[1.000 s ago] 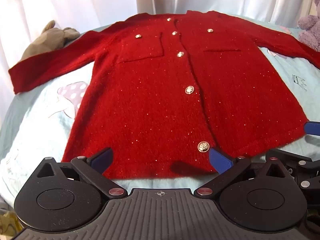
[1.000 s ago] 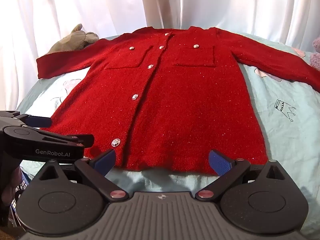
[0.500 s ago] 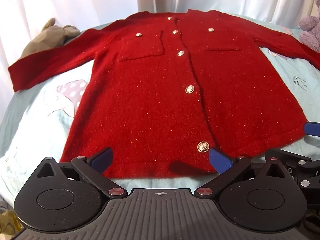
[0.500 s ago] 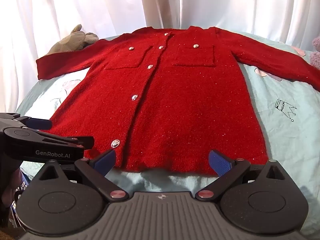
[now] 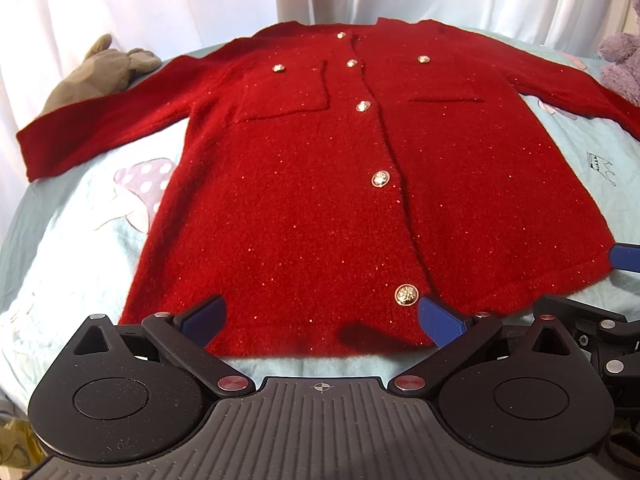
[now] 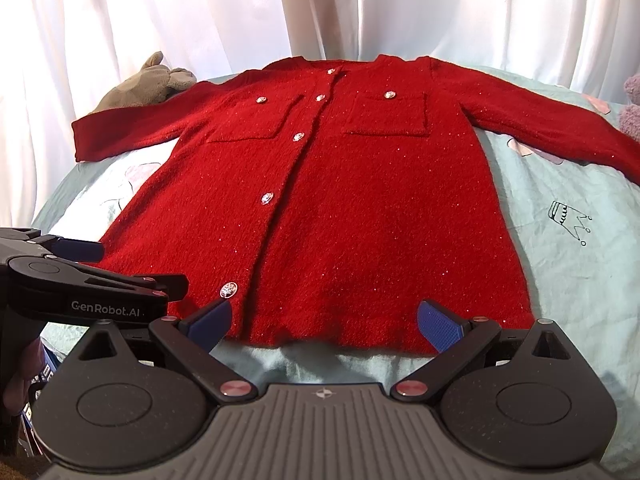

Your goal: Fold small clothes

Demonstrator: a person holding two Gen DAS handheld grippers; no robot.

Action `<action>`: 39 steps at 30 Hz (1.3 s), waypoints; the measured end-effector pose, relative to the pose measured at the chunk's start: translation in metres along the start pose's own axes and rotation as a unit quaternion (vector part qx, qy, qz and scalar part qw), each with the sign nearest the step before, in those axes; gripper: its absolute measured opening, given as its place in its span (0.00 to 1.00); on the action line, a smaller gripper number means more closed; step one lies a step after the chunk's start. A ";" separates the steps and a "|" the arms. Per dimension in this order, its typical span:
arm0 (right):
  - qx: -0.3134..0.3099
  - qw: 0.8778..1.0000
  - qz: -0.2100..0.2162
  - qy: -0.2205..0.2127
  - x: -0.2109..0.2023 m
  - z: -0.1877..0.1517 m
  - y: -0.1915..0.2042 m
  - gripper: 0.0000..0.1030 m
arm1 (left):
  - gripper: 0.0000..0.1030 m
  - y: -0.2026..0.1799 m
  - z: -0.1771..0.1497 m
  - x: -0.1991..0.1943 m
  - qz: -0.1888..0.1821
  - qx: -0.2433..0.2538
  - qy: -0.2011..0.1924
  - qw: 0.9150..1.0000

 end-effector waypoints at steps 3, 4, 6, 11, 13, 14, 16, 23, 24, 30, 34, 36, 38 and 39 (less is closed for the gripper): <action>0.000 1.000 0.000 -0.001 0.000 0.000 0.000 0.96 | 1.00 0.000 0.000 0.000 0.000 0.000 0.000 1.000; 0.000 1.000 0.000 0.000 0.000 0.000 0.000 0.96 | 1.00 0.000 0.000 0.000 0.000 0.000 0.000 1.000; 0.000 1.000 -0.001 0.000 0.000 0.000 0.000 0.96 | 1.00 0.001 0.000 0.001 -0.001 0.001 0.000 1.000; 0.001 1.000 -0.002 -0.002 -0.001 0.001 0.000 0.96 | 1.00 0.000 0.001 0.001 -0.001 0.000 0.001 1.000; 0.001 1.000 -0.001 -0.002 0.000 0.001 0.000 0.96 | 1.00 0.001 0.001 0.002 0.000 0.000 0.001 1.000; 0.001 1.000 -0.001 -0.002 0.000 0.001 0.000 0.96 | 1.00 0.001 0.001 0.002 0.000 0.000 0.002 1.000; 0.001 1.000 -0.001 -0.002 0.000 0.001 0.000 0.96 | 1.00 0.000 0.002 0.003 0.001 -0.001 0.002 1.000; 0.000 1.000 -0.001 -0.002 0.000 0.001 0.001 0.96 | 1.00 0.001 0.003 0.004 0.001 -0.003 0.005 1.000; 0.000 1.000 -0.001 -0.002 0.000 0.002 0.001 0.96 | 1.00 0.001 0.003 0.004 0.001 -0.003 0.004 1.000; -0.002 1.000 -0.001 -0.003 0.000 0.002 0.002 0.96 | 1.00 0.001 0.003 0.005 0.001 -0.003 0.005 1.000; -0.002 1.000 0.000 -0.003 0.000 0.002 0.002 0.96 | 1.00 0.001 0.003 0.005 0.001 -0.002 0.005 1.000; -0.001 1.000 0.000 -0.003 0.000 0.002 0.002 0.96 | 1.00 0.001 0.003 0.005 0.001 -0.002 0.006 1.000; -0.001 1.000 0.000 -0.003 0.000 0.002 0.002 0.96 | 1.00 0.000 0.003 0.006 0.001 -0.002 0.007 1.000; -0.001 1.000 0.000 -0.003 0.000 0.002 0.002 0.96 | 1.00 0.000 0.003 0.007 0.001 -0.003 0.007 1.000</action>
Point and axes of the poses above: each gripper's, at about its wrist camera, not at the fingertips, and x roughly the way its jaws point, y to its left, z to its top, the point moved 6 cm from there along x, roughly the way its jaws point, and after that the axes turned 6 degrees about -z, right-handed, at the moved point
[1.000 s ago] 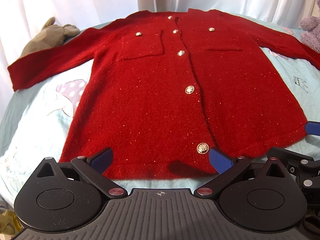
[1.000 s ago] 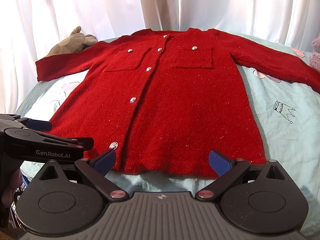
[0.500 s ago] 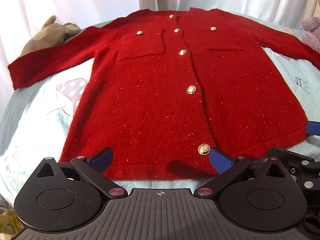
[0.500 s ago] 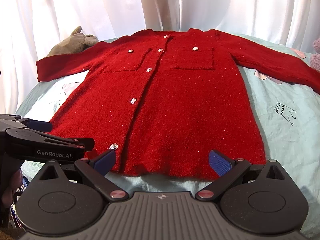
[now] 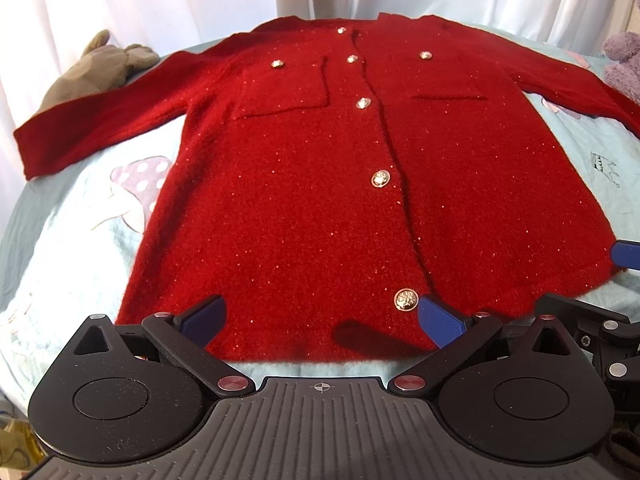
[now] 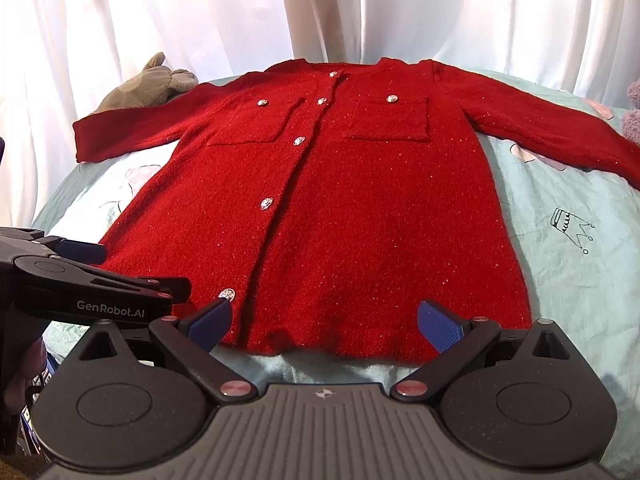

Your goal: Fold small clothes

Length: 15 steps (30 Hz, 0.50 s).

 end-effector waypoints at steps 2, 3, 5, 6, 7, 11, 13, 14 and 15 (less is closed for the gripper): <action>0.000 1.000 0.000 0.000 0.000 0.000 0.000 0.96 | 1.00 -0.001 0.001 0.001 0.000 0.000 0.000 1.000; 0.000 1.000 0.000 0.000 0.000 0.000 0.000 0.96 | 1.00 -0.001 0.000 0.001 0.000 0.000 0.001 1.000; 0.001 1.000 0.000 -0.001 0.000 -0.001 0.000 0.96 | 1.00 -0.001 0.001 0.001 0.000 0.000 0.001 1.000; 0.001 1.000 0.000 -0.001 0.000 -0.001 0.000 0.96 | 1.00 -0.001 0.001 0.001 0.001 0.000 0.001 1.000; 0.001 1.000 0.000 -0.001 0.000 -0.001 0.000 0.96 | 1.00 -0.001 0.001 0.001 0.000 0.001 0.001 1.000; 0.001 1.000 0.000 -0.001 0.000 0.000 0.000 0.96 | 1.00 -0.001 0.001 0.001 0.000 0.000 0.002 1.000; 0.002 1.000 0.001 -0.001 0.000 0.000 0.000 0.96 | 1.00 -0.002 0.002 0.002 0.000 0.000 0.003 1.000; 0.002 1.000 0.001 -0.001 0.001 0.000 0.000 0.96 | 1.00 -0.002 0.003 0.002 0.000 0.000 0.004 1.000; 0.002 1.000 0.001 -0.001 0.000 0.000 0.000 0.96 | 1.00 -0.002 0.003 0.002 0.000 0.000 0.004 1.000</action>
Point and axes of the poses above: each gripper's, at about its wrist camera, not at the fingertips, and x roughly the way its jaws point, y to its left, z to its top, the point moved 6 cm from there along x, roughly the way its jaws point, and after that the axes turned 6 degrees about -z, right-handed, at the moved point
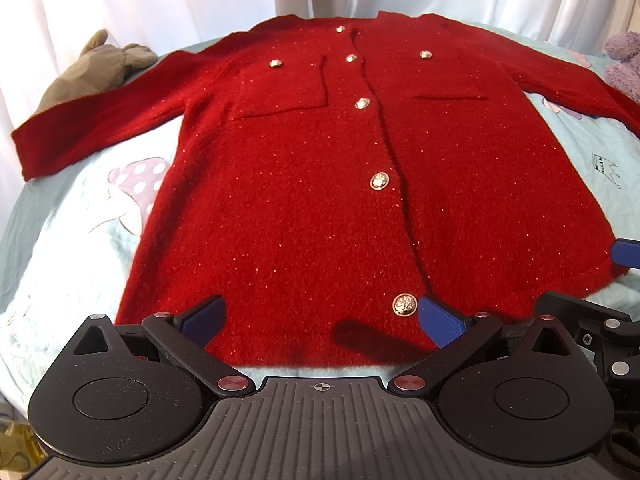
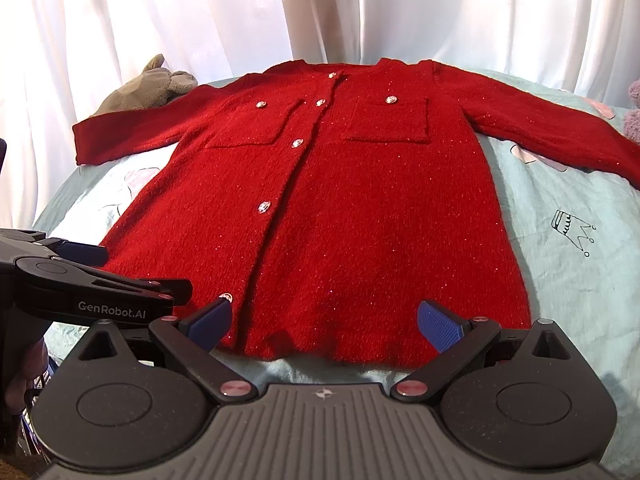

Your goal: Fold small clothes

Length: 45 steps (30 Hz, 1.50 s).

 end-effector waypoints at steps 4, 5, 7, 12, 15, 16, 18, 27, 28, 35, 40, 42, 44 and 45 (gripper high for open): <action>0.000 1.000 0.001 0.000 0.000 0.001 0.000 0.96 | 1.00 -0.001 0.002 0.001 0.001 0.000 0.002 1.000; 0.000 1.000 0.001 0.000 0.000 0.001 0.000 0.96 | 1.00 -0.001 0.002 0.000 0.000 0.000 0.002 1.000; -0.001 1.000 0.001 0.000 0.000 0.001 0.000 0.96 | 1.00 -0.001 0.002 0.001 0.000 0.000 0.003 1.000; -0.007 1.000 0.002 -0.001 0.000 0.003 0.003 0.96 | 1.00 0.000 0.005 0.001 0.000 -0.002 0.006 1.000; -0.006 1.000 0.004 -0.001 0.000 0.004 0.003 0.96 | 1.00 0.001 0.006 0.002 0.000 -0.002 0.008 1.000; -0.005 1.000 0.004 0.000 0.001 0.005 0.002 0.96 | 1.00 0.001 0.006 0.003 0.000 -0.002 0.009 1.000; -0.002 1.000 0.005 0.001 0.001 0.005 0.001 0.96 | 1.00 0.001 0.006 0.003 0.000 -0.003 0.010 1.000; 0.003 1.000 0.012 0.003 0.003 0.005 -0.002 0.96 | 1.00 0.003 0.007 0.006 -0.001 -0.006 0.015 1.000; 0.004 1.000 0.014 0.003 0.004 0.005 -0.002 0.96 | 1.00 0.004 0.008 0.007 -0.001 -0.008 0.016 1.000; 0.016 0.999 0.030 0.009 0.009 0.006 -0.005 0.96 | 1.00 0.004 0.009 0.013 -0.001 -0.013 0.027 1.000; 0.046 0.997 0.058 0.024 0.019 0.005 -0.016 0.96 | 1.00 0.000 0.012 0.019 -0.001 -0.013 0.037 0.999; 0.063 0.995 0.069 0.031 0.023 0.004 -0.022 0.96 | 1.00 -0.002 0.014 0.021 0.000 -0.013 0.039 0.999; 0.077 0.993 0.080 0.038 0.028 0.004 -0.028 0.96 | 1.00 -0.004 0.016 0.023 0.002 -0.014 0.042 0.999; 0.085 0.992 0.087 0.039 0.030 0.005 -0.031 0.96 | 1.00 -0.004 0.017 0.025 0.003 -0.014 0.044 0.999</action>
Point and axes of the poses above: each gripper's, at about its wrist camera, not at the fingertips, and x roughly the way its jaws point, y to its left, z to its top, the point moved 6 cm from there along x, roughly the way its jaws point, and after that the axes turned 6 degrees about -z, right-handed, at the moved point
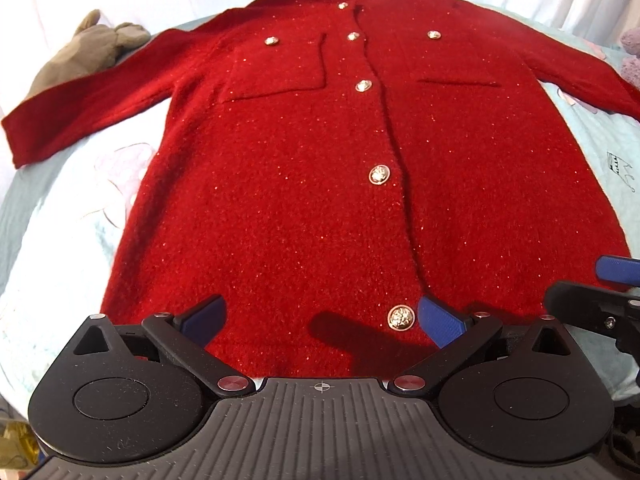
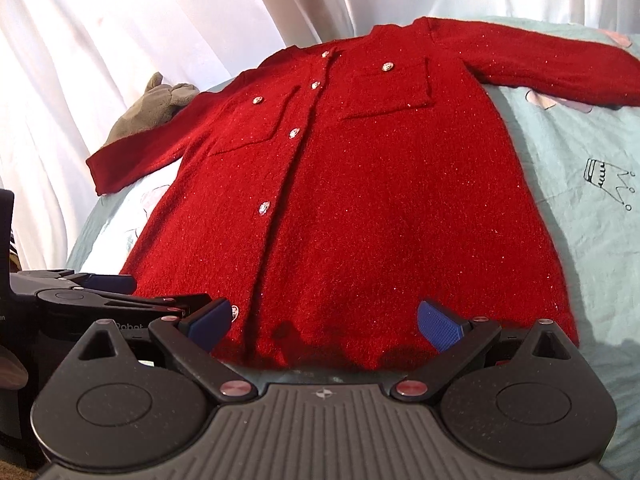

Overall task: Fold small clothes
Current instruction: 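Grasp the red cardigan sleeve cuff with the right gripper and lift it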

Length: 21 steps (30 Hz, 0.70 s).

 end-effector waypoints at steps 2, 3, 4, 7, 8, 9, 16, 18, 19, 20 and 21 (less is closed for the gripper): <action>0.013 1.000 0.021 -0.004 0.002 0.003 -0.007 0.96 | 1.00 -0.002 0.003 0.004 0.003 -0.002 0.005 1.000; 0.018 0.999 0.036 -0.008 0.002 0.004 -0.010 0.96 | 1.00 -0.003 0.005 0.005 0.005 -0.003 0.006 1.000; 0.020 0.998 0.052 -0.013 0.004 0.004 -0.013 0.96 | 1.00 -0.003 0.007 0.007 0.007 -0.004 0.008 1.000; 0.039 0.997 0.071 -0.012 0.011 0.010 -0.032 0.96 | 1.00 -0.002 0.013 0.010 0.016 -0.011 0.010 1.000; 0.054 0.996 0.071 -0.017 0.012 0.016 -0.043 0.96 | 1.00 0.000 0.016 0.012 0.020 -0.015 0.012 1.000; 0.075 0.995 0.066 -0.021 0.013 0.022 -0.057 0.96 | 1.00 0.002 0.018 0.013 0.024 -0.018 0.013 0.999; 0.286 0.943 -0.003 -0.170 -0.021 0.077 -0.212 0.91 | 1.00 0.017 0.043 0.023 0.042 -0.036 0.009 0.998; 0.345 0.911 -0.036 -0.222 -0.034 0.088 -0.267 0.83 | 1.00 0.023 0.053 0.029 0.044 -0.047 0.006 0.998; 0.370 0.897 -0.051 -0.238 -0.037 0.093 -0.291 0.75 | 1.00 0.025 0.057 0.032 0.045 -0.053 0.007 0.998; 0.394 0.882 -0.066 -0.250 -0.039 0.096 -0.315 0.62 | 1.00 0.028 0.061 0.036 0.047 -0.060 0.011 0.997; 0.414 0.870 -0.080 -0.255 -0.040 0.097 -0.334 0.55 | 1.00 0.031 0.065 0.040 0.047 -0.065 0.013 0.997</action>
Point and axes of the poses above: each gripper's, at about its wrist camera, not at the fingertips, and x roughly the way its jaws point, y to its left, z to its top, the point moved 6 cm from there along x, roughly the way its jaws point, and after that the axes turned 6 degrees about -z, right-handed, at the moved point
